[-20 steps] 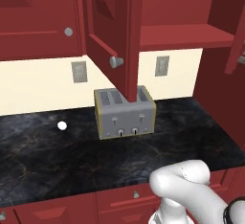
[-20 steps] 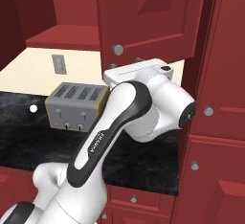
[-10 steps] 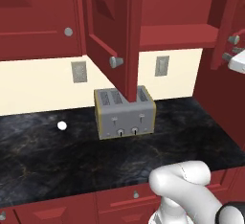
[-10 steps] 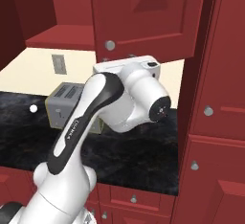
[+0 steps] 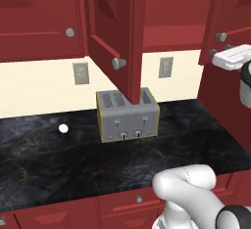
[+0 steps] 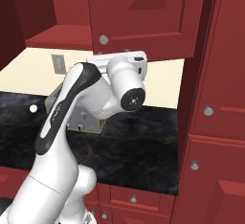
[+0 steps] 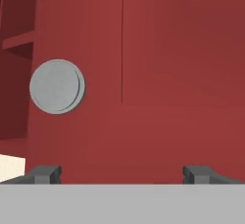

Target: Close all open cabinet doors.

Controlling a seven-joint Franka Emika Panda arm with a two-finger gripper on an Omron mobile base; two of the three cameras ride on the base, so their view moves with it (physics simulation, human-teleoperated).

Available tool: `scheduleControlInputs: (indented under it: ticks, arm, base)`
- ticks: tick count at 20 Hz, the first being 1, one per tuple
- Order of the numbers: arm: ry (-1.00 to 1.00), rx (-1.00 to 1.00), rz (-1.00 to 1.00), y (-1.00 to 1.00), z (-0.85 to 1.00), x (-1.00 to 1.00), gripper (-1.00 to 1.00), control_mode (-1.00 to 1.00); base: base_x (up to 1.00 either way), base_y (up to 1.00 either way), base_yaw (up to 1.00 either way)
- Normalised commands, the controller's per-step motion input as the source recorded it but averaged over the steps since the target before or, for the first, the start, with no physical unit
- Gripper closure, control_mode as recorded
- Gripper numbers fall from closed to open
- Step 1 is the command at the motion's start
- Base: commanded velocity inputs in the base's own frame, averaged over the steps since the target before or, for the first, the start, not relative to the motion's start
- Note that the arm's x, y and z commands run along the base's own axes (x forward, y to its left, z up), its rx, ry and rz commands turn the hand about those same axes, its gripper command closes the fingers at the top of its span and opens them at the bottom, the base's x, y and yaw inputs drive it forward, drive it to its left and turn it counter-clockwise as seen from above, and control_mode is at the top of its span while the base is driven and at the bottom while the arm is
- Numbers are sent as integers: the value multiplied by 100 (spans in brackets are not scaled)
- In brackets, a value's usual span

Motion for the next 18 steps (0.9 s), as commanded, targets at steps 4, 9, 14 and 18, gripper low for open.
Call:
scheduleControlInputs:
  ticks: [4, 9, 14, 18]
  arm:
    - [0, 0, -9, 21, 0, 50, -100, -100]
    - [0, 0, -11, 22, 1, 40, -100, -100]
    - [0, 0, -10, 13, 2, 36, -100, -100]
    - [0, 0, -10, 5, 5, 35, -100, -100]
  base:
    - [0, 0, 0]
    - [0, 0, 0]
    - [0, 0, 0]
    - [0, 0, 0]
